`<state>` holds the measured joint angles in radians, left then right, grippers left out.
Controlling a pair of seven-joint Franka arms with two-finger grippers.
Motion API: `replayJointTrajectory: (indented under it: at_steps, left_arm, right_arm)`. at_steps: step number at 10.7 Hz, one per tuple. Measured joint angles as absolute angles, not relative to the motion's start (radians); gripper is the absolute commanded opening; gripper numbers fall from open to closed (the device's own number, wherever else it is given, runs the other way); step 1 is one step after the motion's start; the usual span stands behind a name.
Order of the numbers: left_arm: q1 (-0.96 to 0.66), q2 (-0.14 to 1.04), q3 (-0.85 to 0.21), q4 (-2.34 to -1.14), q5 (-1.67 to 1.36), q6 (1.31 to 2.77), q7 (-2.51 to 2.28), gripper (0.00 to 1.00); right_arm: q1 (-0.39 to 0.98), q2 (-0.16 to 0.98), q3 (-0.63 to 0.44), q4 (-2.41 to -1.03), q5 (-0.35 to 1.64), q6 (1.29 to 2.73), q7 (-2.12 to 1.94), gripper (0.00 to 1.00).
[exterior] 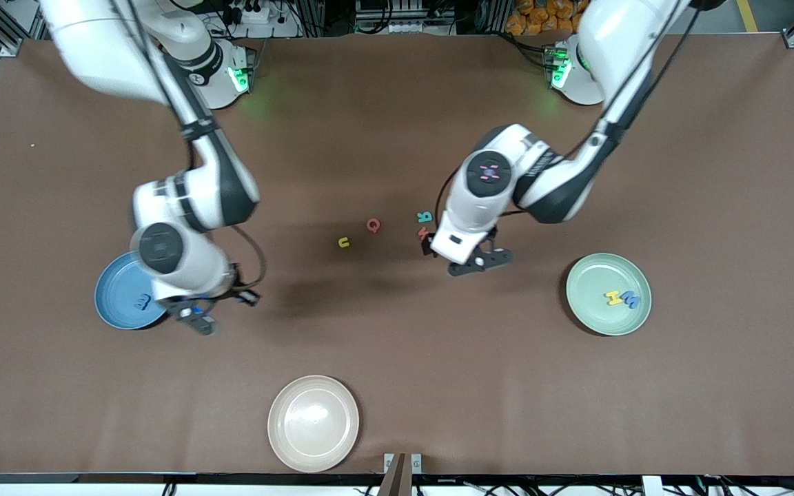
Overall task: Sort upper and lower case letters into plates
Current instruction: 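Drop the g on the blue plate while the left gripper reaches teal R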
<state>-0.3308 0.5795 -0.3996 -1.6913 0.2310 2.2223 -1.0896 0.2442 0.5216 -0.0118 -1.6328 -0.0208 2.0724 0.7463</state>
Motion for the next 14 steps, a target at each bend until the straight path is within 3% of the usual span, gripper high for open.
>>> replayJointTrajectory:
  at_steps: [6, 7, 8, 14]
  left_arm:
    - [-0.434, 0.680, -0.393, -1.693, 0.296, 2.262, -1.242, 1.00]
    - [-0.447, 0.687, -0.393, -1.695, 0.310, 2.263, -1.260, 1.00]
    - [-0.459, 0.693, -0.393, -1.701, 0.336, 2.265, -1.285, 1.00]
    - [-0.478, 0.711, -0.405, -1.771, 0.393, 2.306, -1.374, 0.93]
  right_arm:
    - [-0.051, 0.504, -0.013, -1.661, -0.020, 2.053, 0.179, 0.01]
    - [-0.073, 0.504, -0.013, -1.670, -0.020, 2.054, 0.143, 0.47]
    - [-0.085, 0.504, -0.013, -1.676, -0.020, 2.054, 0.124, 0.99]
    - [-0.061, 0.504, 0.003, -1.684, -0.020, 1.997, 0.110, 1.00]
